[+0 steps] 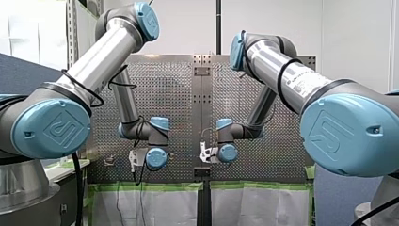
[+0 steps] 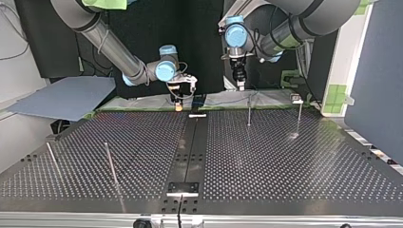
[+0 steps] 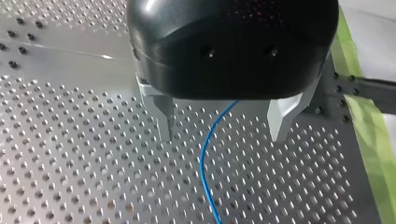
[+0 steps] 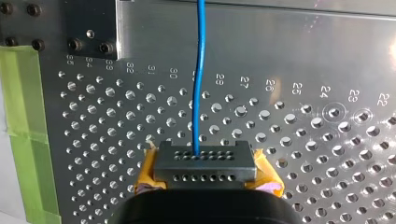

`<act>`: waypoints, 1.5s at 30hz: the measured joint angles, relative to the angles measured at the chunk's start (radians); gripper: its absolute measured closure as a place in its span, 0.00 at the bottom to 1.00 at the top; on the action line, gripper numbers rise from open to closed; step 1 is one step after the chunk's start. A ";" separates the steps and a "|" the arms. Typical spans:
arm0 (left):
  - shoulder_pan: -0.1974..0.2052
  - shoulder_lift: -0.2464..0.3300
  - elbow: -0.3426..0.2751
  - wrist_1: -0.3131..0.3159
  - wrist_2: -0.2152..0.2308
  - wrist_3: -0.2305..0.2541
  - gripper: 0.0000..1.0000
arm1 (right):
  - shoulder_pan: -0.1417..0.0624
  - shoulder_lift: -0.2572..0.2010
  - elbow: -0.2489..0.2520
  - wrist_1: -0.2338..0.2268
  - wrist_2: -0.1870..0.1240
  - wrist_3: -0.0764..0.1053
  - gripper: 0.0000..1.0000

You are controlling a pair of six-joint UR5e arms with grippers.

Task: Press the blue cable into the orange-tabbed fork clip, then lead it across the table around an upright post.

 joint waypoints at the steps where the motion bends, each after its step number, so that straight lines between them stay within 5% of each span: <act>1: 0.000 0.000 0.001 0.003 0.012 -0.001 0.00 | 0.000 0.000 0.000 0.000 0.000 0.000 1.00; 14: 0.001 0.000 0.015 -0.028 0.129 -0.017 0.00 | 0.000 0.000 0.000 0.009 0.000 0.000 1.00; 30: 0.030 -0.001 0.104 -0.083 0.119 0.020 0.00 | -0.001 0.000 0.000 0.009 0.000 0.000 1.00; 45: 0.056 -0.096 0.177 -0.051 0.108 0.047 0.00 | 0.004 0.000 0.000 0.009 -0.001 0.000 1.00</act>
